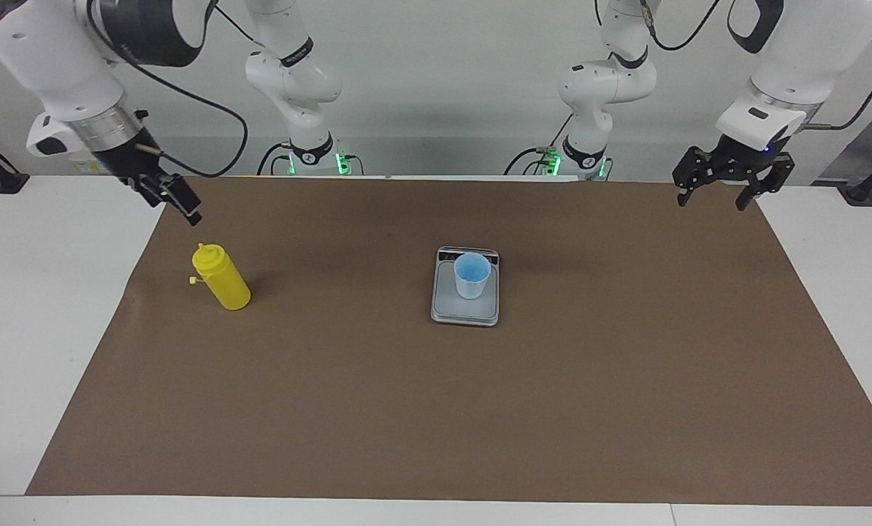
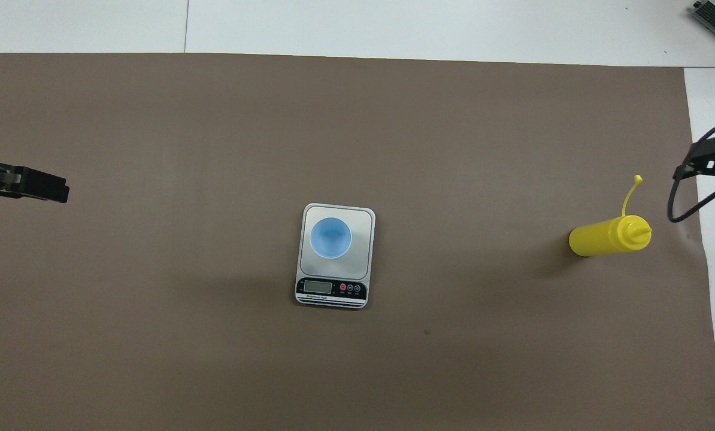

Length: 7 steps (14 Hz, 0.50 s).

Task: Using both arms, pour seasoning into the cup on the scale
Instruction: 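Lower the right gripper around the yellow squeeze bottle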

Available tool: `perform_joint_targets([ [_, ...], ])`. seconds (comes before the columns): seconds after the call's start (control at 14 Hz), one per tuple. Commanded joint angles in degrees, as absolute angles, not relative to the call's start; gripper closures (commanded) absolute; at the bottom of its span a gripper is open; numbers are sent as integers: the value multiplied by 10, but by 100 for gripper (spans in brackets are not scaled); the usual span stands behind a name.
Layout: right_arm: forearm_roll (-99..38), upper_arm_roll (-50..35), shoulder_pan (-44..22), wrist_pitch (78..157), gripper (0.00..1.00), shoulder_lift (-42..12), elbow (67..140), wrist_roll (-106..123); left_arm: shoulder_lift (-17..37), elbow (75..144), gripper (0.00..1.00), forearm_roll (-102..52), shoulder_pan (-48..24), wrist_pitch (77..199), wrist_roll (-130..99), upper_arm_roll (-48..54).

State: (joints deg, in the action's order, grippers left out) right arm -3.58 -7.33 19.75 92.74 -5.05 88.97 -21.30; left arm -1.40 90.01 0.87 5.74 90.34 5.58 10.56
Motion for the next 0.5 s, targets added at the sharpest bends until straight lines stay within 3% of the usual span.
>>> perform_joint_targets([
  [0.0,-53,-80,240,947,0,-99,886,-245,-7,883,0,-4,73,889,59,105],
  [0.43,-109,-79,294,972,0,-199,900,-285,-18,913,0,-28,76,916,47,104],
])
